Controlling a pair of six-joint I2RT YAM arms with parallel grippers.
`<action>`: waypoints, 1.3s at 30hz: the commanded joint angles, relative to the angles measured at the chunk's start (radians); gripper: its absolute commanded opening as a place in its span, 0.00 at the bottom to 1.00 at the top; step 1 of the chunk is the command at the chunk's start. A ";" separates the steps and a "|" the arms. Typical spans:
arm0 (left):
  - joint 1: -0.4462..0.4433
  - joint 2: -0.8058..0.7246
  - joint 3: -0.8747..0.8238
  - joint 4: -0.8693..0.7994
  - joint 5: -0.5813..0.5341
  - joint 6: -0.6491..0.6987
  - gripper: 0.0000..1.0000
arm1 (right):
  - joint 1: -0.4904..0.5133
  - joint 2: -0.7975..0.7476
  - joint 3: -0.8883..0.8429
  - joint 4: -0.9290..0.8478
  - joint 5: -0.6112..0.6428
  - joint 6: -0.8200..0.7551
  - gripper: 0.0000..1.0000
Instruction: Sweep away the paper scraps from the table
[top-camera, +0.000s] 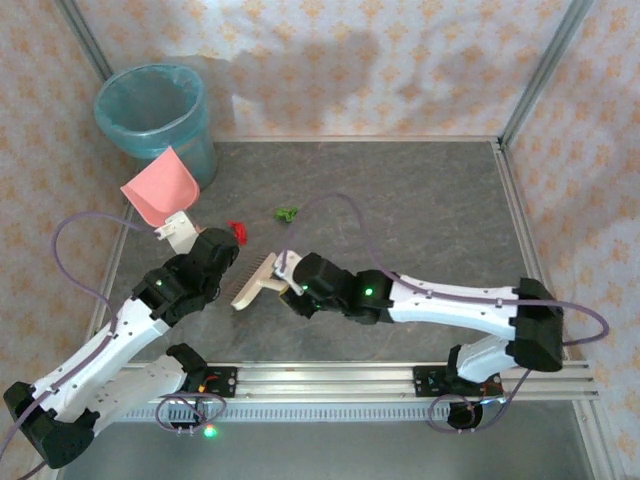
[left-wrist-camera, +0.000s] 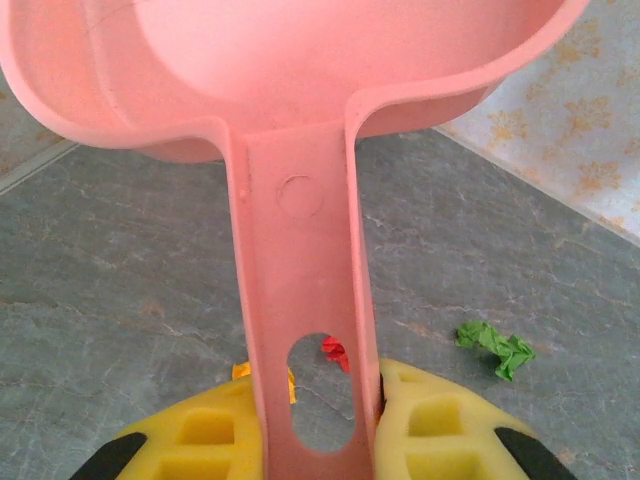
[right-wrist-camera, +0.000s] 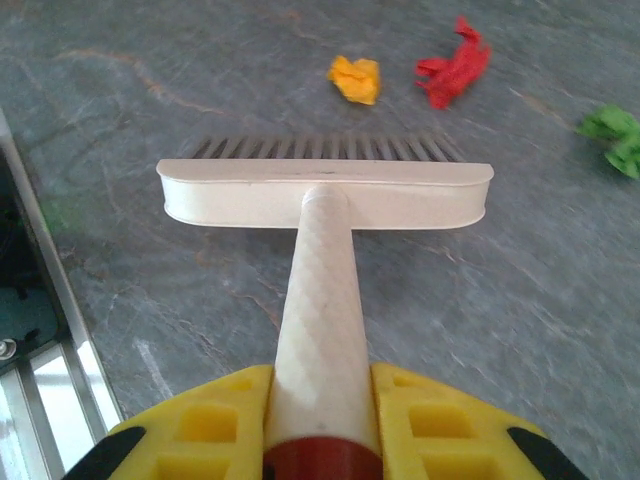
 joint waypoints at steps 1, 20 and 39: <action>0.012 -0.012 -0.011 -0.032 -0.064 -0.033 0.00 | 0.057 0.064 0.090 0.060 0.054 -0.124 0.00; 0.018 -0.033 -0.023 -0.037 -0.064 -0.049 0.00 | 0.001 -0.078 -0.020 -0.165 0.210 -0.023 0.00; 0.028 -0.036 -0.046 -0.015 -0.068 -0.053 0.00 | -0.231 -0.415 -0.144 -0.157 0.082 0.292 0.00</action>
